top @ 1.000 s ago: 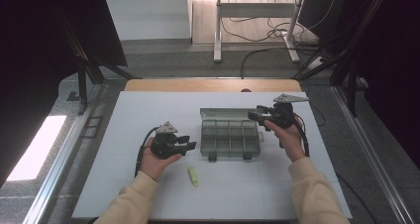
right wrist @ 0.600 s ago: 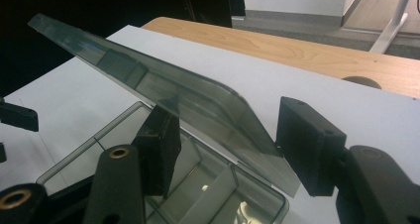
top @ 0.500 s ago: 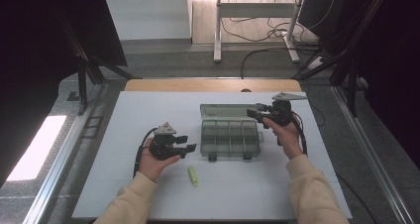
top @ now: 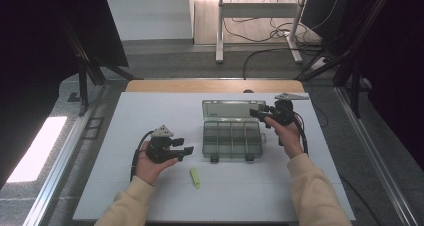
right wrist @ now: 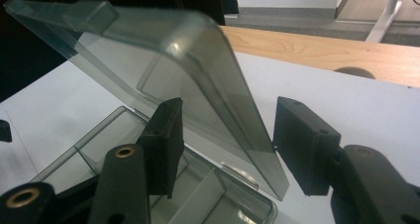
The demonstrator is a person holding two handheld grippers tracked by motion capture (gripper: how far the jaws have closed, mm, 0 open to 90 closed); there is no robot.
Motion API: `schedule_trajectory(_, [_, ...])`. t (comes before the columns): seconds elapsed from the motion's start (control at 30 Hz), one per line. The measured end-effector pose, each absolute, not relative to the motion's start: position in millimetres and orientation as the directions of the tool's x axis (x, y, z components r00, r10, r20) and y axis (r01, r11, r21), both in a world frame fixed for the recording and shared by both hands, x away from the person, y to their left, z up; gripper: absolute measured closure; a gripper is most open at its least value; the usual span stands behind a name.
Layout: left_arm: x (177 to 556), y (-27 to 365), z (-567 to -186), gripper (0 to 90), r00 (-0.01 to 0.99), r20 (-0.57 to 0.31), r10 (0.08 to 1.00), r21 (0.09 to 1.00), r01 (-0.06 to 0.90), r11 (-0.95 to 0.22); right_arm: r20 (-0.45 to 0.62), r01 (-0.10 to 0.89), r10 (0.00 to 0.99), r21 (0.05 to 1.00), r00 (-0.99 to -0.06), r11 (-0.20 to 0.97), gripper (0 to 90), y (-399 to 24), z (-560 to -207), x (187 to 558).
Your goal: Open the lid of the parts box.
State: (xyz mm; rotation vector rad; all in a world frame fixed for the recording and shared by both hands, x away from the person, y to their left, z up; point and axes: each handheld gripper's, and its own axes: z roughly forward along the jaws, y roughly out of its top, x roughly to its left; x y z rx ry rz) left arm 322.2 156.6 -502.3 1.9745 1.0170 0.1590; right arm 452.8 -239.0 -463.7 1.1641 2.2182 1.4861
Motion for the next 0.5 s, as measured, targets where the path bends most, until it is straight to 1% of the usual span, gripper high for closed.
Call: schedule_trajectory(0.5, [323.1,158.3,-503.8,44.4,0.656,-0.268,0.705,0.742,0.607,-0.283,0.219,0.501,0.741,0.847,-0.635,0.179,51.0,-237.6,-470.0,456.3])
